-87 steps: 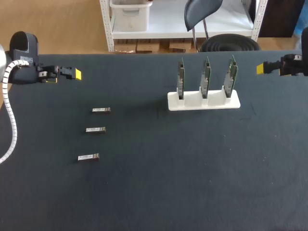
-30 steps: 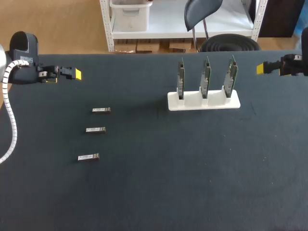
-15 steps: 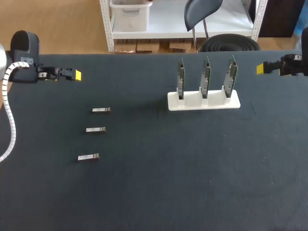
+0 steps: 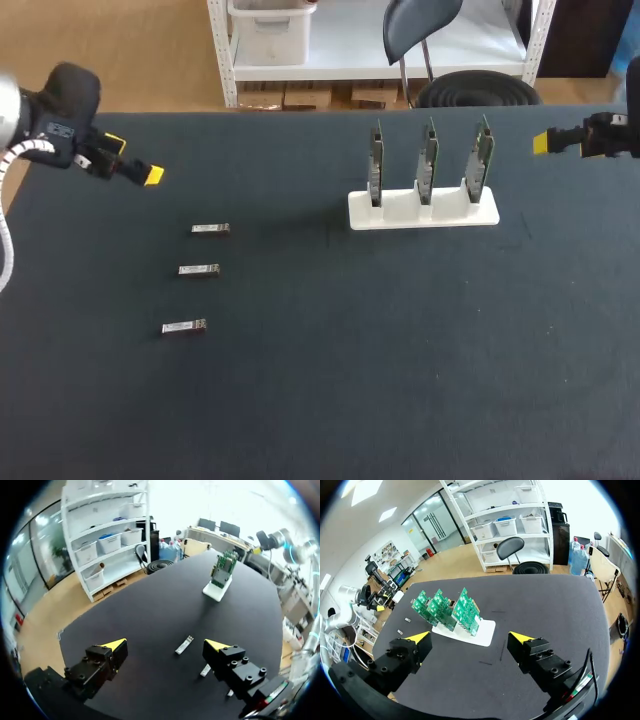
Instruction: Pick up the optical module with the left hand, and insert it into the network port with the right hand.
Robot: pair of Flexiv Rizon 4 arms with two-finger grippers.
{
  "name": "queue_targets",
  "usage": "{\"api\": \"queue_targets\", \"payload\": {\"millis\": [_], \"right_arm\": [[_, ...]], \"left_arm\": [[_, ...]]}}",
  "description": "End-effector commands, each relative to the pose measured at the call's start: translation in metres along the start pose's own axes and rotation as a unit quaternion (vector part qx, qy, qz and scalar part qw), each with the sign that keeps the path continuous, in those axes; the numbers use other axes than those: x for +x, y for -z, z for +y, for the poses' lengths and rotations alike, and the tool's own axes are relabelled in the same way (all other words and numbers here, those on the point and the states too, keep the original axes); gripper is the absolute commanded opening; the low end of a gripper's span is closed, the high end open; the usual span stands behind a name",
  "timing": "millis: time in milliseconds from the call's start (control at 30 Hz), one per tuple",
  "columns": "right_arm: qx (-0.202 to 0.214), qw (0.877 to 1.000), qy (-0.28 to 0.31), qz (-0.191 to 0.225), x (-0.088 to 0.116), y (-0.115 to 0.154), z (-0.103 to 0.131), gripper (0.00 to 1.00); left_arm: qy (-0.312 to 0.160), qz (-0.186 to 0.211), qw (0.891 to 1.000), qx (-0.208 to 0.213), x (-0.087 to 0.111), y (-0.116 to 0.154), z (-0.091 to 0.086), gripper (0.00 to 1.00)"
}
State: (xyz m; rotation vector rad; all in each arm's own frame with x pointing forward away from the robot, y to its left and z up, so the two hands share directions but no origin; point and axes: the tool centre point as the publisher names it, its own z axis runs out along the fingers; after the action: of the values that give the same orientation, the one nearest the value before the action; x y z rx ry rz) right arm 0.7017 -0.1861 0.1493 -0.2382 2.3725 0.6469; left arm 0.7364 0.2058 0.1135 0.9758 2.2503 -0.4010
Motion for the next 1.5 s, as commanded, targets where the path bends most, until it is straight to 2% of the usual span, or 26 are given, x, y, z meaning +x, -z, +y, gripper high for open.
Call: {"api": "queue_targets", "payload": {"millis": [33, 233, 300, 500, 633, 733, 833, 933, 1067, 1133, 1500], "right_arm": [[0.005, 1.000, -0.001, 0.000, 0.001, 0.001, 0.002, 1.00], [0.005, 1.000, -0.001, 0.000, 0.001, 0.001, 0.002, 1.00], [0.005, 1.000, -0.001, 0.000, 0.001, 0.001, 0.002, 1.00], [0.005, 1.000, -0.001, 0.000, 0.001, 0.001, 0.002, 1.00], [0.005, 1.000, -0.001, 0.000, 0.001, 0.001, 0.002, 1.00], [0.005, 1.000, -0.001, 0.000, 0.001, 0.001, 0.002, 1.00], [0.005, 1.000, -0.001, 0.000, 0.001, 0.001, 0.002, 1.00], [0.005, 1.000, -0.001, 0.000, 0.001, 0.001, 0.002, 1.00], [0.005, 1.000, -0.001, 0.000, 0.001, 0.001, 0.002, 1.00], [0.005, 1.000, -0.001, 0.000, 0.001, 0.001, 0.002, 1.00], [0.005, 1.000, -0.001, 0.000, 0.001, 0.001, 0.002, 1.00]], "left_arm": [[-0.241, 0.129, 0.961, 0.045, -0.010, -0.021, 0.013, 1.00], [-0.339, 0.176, 0.922, 0.064, -0.002, -0.042, 0.009, 1.00], [-0.348, 0.185, 0.916, 0.076, 0.001, -0.047, 0.006, 1.00], [-0.382, 0.214, 0.895, 0.081, 0.015, -0.063, 0.001, 1.00], [-0.394, 0.234, 0.886, 0.076, 0.023, -0.074, 0.001, 1.00], [-0.388, 0.253, 0.884, 0.071, 0.026, -0.080, 0.000, 1.00], [-0.358, 0.274, 0.890, 0.071, 0.027, -0.086, 0.000, 1.00], [-0.353, 0.289, 0.888, 0.062, 0.031, -0.090, -0.003, 1.00], [-0.314, 0.318, 0.893, 0.063, 0.034, -0.095, -0.007, 1.00], [-0.312, 0.322, 0.893, 0.053, 0.036, -0.096, -0.008, 1.00], [-0.303, 0.331, 0.892, 0.056, 0.048, -0.098, -0.015, 1.00]]}}
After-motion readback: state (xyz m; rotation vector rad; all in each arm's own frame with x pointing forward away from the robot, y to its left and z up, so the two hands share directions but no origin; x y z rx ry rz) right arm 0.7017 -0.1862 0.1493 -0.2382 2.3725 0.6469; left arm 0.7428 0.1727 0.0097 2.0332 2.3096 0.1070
